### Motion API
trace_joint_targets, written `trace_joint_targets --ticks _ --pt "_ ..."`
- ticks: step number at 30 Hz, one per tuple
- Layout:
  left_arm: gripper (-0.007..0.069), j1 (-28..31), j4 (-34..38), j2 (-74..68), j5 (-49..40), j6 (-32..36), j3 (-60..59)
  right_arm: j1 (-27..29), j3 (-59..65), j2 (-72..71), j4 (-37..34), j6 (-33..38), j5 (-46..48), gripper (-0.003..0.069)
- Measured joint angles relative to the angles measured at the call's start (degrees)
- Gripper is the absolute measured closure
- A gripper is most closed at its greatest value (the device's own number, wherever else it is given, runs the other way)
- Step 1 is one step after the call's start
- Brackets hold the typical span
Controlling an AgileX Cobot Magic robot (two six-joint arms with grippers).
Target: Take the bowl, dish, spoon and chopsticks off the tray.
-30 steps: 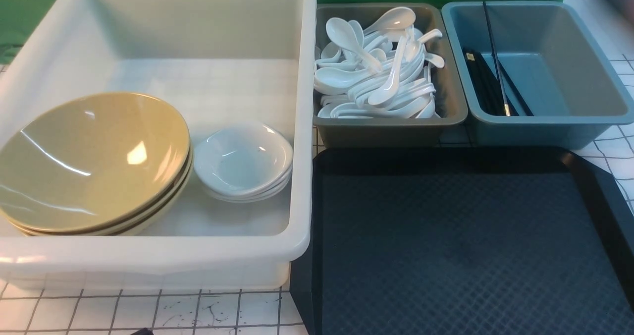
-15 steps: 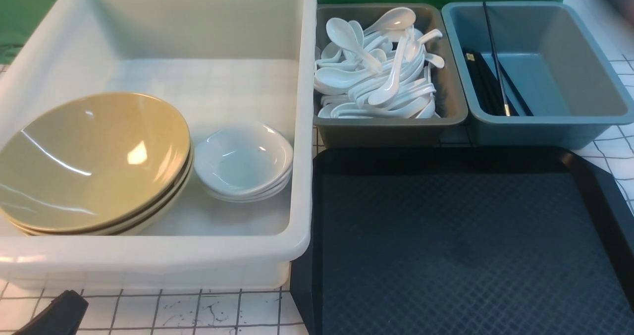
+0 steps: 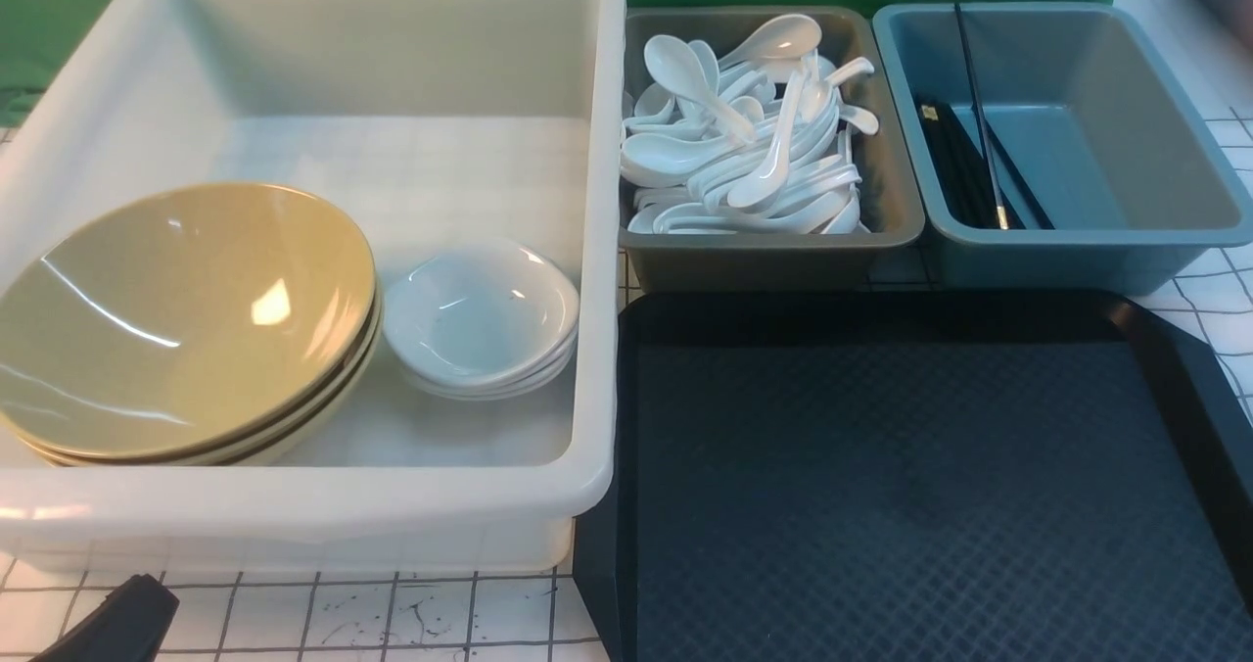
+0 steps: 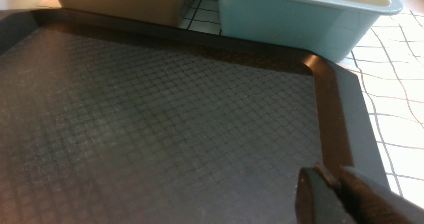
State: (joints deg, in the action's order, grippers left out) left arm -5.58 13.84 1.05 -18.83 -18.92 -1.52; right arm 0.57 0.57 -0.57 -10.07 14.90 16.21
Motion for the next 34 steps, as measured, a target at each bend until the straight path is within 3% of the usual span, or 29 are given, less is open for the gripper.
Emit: trace_joint_targets --ticks 34 --pt "0.0625 0.0 0.0 0.0 -0.3 0.0 0.1 0.0 0.0 0.0 0.0 0.0 0.0 0.0524"
